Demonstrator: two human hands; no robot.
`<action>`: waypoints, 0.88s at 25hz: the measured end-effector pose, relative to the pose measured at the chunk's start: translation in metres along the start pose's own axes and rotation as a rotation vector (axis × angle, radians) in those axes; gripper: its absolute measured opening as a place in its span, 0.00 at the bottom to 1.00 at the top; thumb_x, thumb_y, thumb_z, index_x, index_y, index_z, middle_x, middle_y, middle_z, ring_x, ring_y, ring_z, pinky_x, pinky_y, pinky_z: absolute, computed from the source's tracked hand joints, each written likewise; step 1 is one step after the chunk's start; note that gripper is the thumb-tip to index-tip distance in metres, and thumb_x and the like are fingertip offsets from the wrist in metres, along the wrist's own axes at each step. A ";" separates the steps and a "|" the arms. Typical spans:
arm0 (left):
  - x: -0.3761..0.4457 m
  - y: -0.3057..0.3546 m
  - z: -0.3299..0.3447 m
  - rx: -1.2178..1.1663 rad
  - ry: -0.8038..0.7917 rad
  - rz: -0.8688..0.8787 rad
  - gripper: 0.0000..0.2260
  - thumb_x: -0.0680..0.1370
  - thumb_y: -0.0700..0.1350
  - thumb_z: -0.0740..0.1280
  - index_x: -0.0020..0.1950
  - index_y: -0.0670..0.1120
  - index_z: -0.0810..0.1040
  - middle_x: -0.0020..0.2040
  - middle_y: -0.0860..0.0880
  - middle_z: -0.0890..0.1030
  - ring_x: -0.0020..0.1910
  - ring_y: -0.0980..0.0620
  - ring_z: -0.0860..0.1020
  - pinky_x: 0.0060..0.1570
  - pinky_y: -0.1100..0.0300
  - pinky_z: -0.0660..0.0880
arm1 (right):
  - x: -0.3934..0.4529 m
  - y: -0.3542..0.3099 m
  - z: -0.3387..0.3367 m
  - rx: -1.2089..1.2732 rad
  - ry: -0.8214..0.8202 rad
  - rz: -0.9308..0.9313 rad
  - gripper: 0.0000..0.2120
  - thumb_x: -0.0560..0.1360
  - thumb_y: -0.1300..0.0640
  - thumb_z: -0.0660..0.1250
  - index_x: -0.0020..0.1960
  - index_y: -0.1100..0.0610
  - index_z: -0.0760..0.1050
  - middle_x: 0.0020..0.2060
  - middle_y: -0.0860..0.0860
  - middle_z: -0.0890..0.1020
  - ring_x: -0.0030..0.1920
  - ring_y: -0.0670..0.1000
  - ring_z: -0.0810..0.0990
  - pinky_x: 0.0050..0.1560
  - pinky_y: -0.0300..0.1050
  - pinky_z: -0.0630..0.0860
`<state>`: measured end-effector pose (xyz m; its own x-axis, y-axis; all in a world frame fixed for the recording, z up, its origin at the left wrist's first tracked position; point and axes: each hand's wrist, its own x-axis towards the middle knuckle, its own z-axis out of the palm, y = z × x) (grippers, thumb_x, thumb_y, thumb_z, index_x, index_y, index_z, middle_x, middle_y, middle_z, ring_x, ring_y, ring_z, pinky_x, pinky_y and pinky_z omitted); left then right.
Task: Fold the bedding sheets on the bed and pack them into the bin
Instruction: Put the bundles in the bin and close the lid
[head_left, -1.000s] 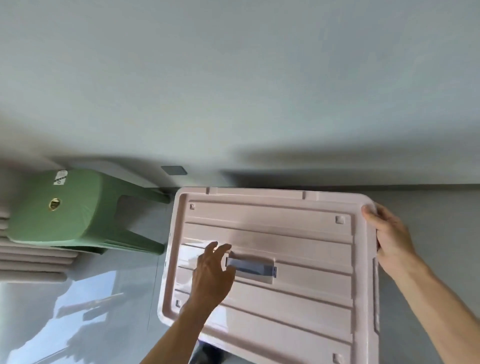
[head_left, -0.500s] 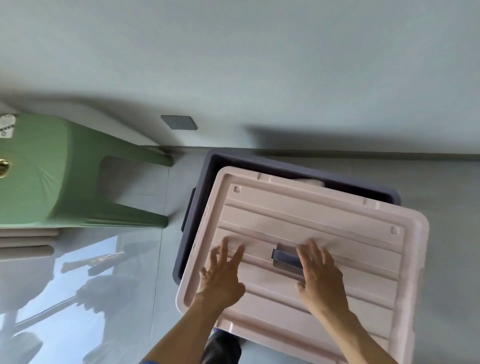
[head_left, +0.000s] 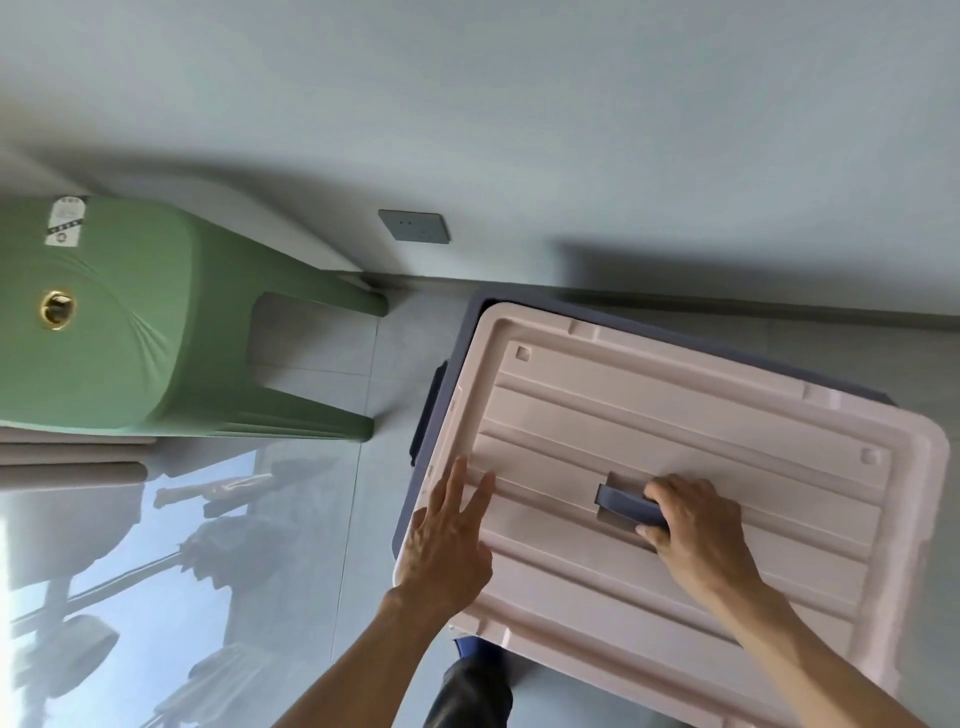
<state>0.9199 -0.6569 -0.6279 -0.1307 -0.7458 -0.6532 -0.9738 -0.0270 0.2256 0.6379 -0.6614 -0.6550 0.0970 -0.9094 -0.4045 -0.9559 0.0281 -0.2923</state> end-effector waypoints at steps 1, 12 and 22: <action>0.001 0.001 -0.001 0.001 0.023 0.014 0.35 0.78 0.48 0.59 0.79 0.59 0.42 0.79 0.52 0.36 0.79 0.50 0.43 0.73 0.53 0.57 | -0.003 0.002 0.000 0.014 0.028 -0.003 0.23 0.55 0.58 0.85 0.41 0.53 0.73 0.34 0.47 0.77 0.34 0.57 0.76 0.33 0.45 0.66; 0.000 -0.005 0.010 -0.004 -0.084 -0.146 0.44 0.74 0.52 0.63 0.76 0.61 0.31 0.79 0.49 0.32 0.79 0.46 0.39 0.75 0.49 0.55 | 0.018 -0.017 0.015 -0.017 0.050 -0.075 0.23 0.57 0.59 0.84 0.45 0.54 0.75 0.38 0.48 0.78 0.38 0.59 0.77 0.34 0.49 0.71; 0.002 0.001 -0.003 -0.105 -0.245 -0.140 0.43 0.75 0.57 0.63 0.77 0.61 0.34 0.77 0.50 0.28 0.78 0.45 0.35 0.75 0.45 0.54 | 0.010 -0.006 0.002 0.030 -0.039 -0.011 0.32 0.57 0.61 0.85 0.53 0.54 0.71 0.45 0.54 0.83 0.42 0.59 0.79 0.40 0.50 0.75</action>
<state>0.9196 -0.6602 -0.6266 -0.0497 -0.5473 -0.8355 -0.9627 -0.1964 0.1859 0.6452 -0.6699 -0.6591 0.1191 -0.8929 -0.4341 -0.9459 0.0309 -0.3230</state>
